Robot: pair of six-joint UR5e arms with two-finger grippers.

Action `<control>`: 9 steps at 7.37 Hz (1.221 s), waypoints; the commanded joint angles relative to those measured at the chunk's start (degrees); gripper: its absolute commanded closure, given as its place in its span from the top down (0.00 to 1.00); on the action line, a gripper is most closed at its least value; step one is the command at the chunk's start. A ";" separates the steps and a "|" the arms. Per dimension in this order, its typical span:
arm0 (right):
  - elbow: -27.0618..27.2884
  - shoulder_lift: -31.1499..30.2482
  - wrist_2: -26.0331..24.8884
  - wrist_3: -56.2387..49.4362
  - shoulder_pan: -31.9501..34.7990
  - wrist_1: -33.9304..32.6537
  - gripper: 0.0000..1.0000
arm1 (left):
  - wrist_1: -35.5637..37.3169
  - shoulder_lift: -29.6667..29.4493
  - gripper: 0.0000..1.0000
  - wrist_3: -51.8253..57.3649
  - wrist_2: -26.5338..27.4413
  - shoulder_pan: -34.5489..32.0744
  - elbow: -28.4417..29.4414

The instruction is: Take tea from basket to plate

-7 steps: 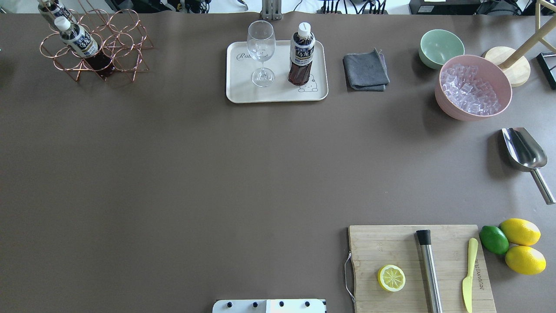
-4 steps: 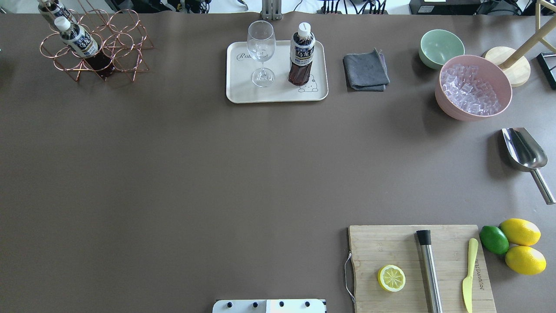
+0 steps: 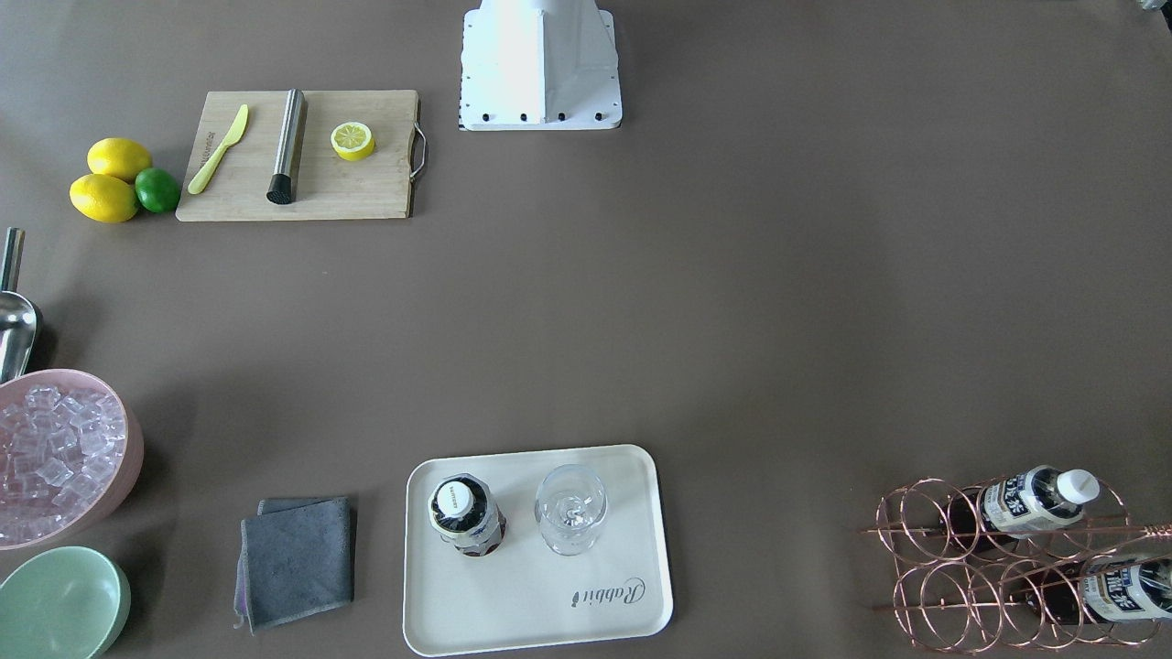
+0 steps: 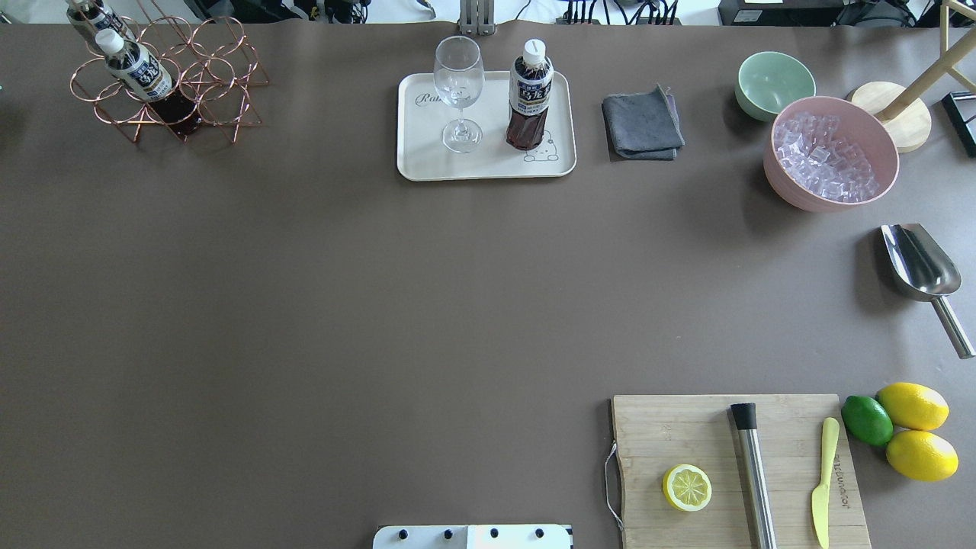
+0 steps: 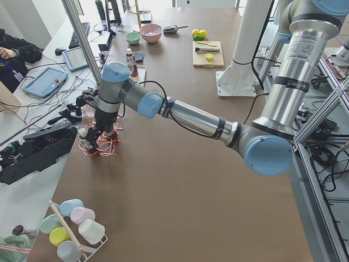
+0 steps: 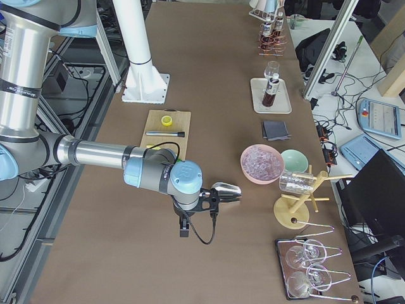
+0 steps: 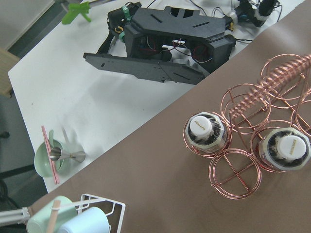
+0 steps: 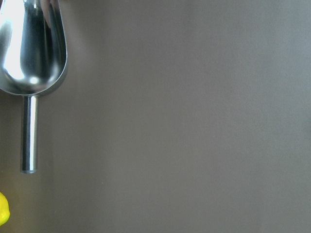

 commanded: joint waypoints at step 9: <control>-0.48 0.21 0.00 0.03 -0.08 0.05 0.99 | 1.72 16.53 0.99 -27.64 -15.44 4.89 -0.08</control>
